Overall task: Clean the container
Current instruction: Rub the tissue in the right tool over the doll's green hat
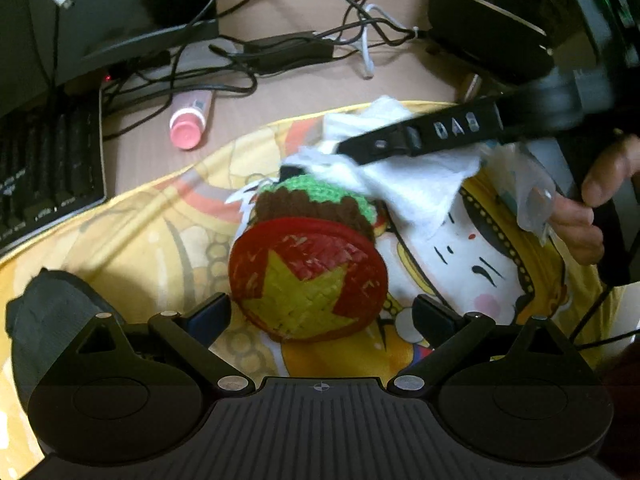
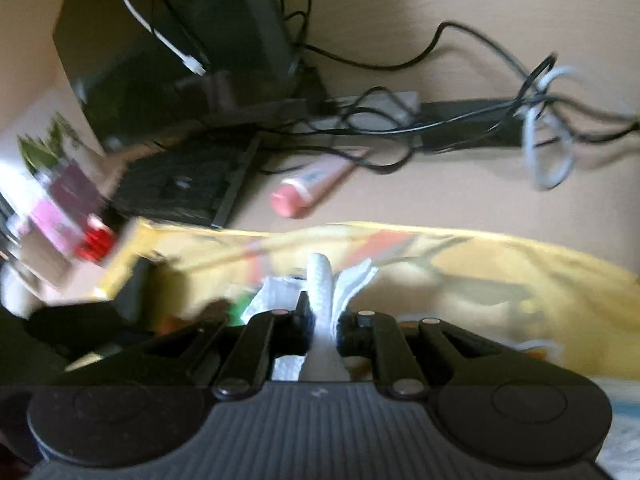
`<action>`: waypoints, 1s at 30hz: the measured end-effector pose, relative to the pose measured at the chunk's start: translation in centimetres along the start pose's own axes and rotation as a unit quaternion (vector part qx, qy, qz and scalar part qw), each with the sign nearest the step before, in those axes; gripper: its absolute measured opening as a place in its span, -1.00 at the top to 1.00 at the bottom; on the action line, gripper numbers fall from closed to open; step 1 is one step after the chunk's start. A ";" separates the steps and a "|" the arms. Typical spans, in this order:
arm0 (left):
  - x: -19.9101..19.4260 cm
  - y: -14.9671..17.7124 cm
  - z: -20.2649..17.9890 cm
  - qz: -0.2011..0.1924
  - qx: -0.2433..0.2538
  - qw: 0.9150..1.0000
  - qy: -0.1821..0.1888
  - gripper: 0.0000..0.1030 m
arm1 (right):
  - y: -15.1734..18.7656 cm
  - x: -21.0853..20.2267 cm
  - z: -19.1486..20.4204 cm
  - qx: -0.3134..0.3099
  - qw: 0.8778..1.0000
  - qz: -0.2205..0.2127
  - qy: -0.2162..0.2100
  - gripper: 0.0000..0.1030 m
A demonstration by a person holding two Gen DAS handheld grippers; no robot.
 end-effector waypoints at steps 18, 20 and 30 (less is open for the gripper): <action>1.2 -2.7 -2.8 -0.079 0.161 0.978 -0.105 -0.54 | 0.9 -3.8 -1.7 0.089 0.996 -0.020 -0.024 0.76; 1.4 -2.2 -4.7 -0.085 0.246 0.957 -0.128 -0.55 | 0.2 -4.0 -0.9 0.097 0.993 -0.027 -0.056 0.76; 1.7 -1.4 -7.1 -0.069 0.230 0.968 -0.071 -0.61 | -0.6 -2.9 3.0 0.063 0.992 -0.016 -0.106 0.76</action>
Point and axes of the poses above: each gripper's, at about its wrist camera, not at the fingertips, and x roughly the way its jaws point, z to its left, y to its underside, the point moved 6 cm from there along x, roughly the way its jaws point, and after that the axes turned 2 degrees about -z, right-handed, at the moved point
